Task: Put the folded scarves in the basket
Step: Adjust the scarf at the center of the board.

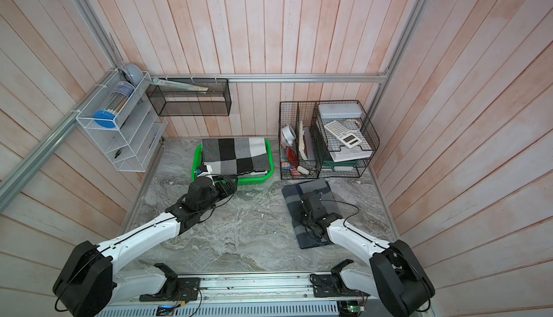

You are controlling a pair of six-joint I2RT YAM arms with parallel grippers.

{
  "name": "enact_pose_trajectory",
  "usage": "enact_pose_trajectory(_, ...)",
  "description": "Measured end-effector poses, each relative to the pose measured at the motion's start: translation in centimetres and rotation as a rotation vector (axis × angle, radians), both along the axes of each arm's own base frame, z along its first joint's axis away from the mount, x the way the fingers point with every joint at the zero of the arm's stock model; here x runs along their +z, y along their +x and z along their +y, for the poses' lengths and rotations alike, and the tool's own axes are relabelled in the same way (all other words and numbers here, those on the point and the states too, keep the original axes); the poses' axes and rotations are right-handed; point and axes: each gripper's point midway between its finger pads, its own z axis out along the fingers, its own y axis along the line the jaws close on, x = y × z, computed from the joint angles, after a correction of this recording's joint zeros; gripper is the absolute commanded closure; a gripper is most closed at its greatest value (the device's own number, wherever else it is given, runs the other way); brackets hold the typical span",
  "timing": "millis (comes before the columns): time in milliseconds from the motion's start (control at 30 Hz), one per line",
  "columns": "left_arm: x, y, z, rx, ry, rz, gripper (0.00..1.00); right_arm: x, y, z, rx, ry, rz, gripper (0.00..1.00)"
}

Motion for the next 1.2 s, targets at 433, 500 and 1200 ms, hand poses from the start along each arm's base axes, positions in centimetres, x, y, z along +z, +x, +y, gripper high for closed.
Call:
enact_pose_trajectory(433,0.4,-0.4,0.5,0.013,-0.004,-0.017,0.00,3.6,-1.4,-0.6,0.051,-0.149,-0.032,0.56)
enact_pose_trajectory(500,0.4,-0.4,0.6,0.013,-0.004,-0.017,0.00,2.8,-2.2,-1.1,0.057,-0.174,0.003,0.57)
enact_pose_trajectory(1200,3.2,-2.5,8.7,0.315,0.120,-0.081,0.00,-2.2,-4.0,11.5,0.543,-0.281,0.075,0.60)
